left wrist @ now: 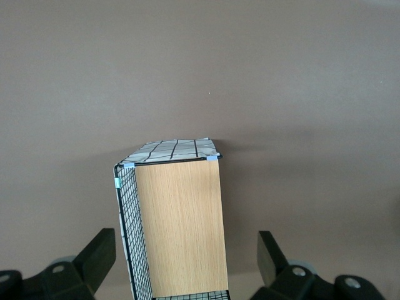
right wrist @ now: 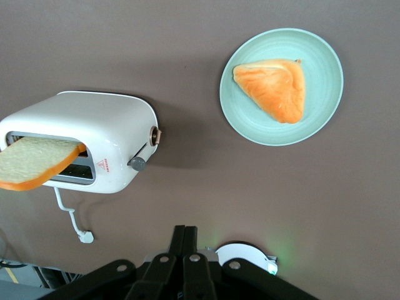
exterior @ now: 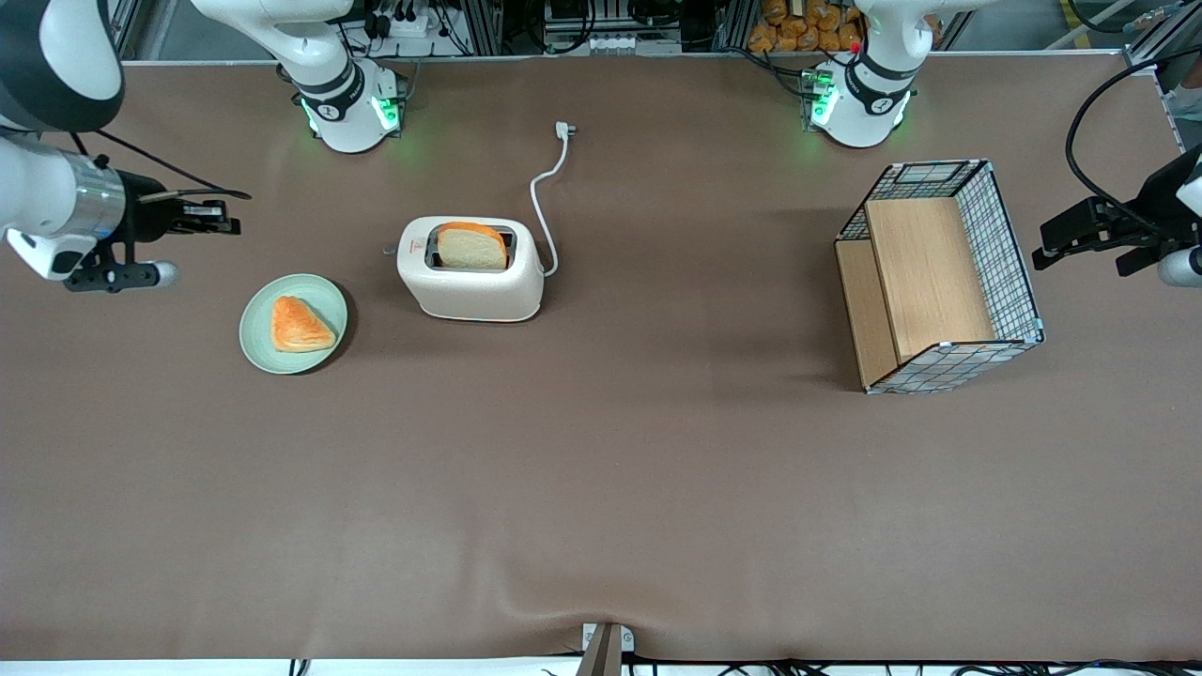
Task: Press toaster button with right arm
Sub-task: 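Move the right gripper toward the toaster's side lever, above the plate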
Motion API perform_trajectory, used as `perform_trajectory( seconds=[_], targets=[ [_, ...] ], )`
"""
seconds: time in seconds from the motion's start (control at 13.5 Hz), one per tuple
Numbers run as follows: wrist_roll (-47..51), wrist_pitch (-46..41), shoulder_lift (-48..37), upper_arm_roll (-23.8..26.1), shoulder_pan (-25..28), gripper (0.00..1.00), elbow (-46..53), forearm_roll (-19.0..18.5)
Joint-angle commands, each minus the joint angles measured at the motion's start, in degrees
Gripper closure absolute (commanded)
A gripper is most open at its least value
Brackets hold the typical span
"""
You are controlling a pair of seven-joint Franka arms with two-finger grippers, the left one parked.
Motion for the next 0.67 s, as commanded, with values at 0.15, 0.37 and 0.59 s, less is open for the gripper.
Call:
perform_trajectory(
  seconds=[0.15,0.37,0.59],
  targets=[
    [0.31,5.34,-6.53,-0.06,0.65,1.0,-11.21,4.24],
    [0.48,10.8,-9.35,0.21,1.62,1.0,-17.9,5.64],
    [2.85,13.69,-9.18,0.21,2.84,1.0,-21.06,8.72]
  ],
)
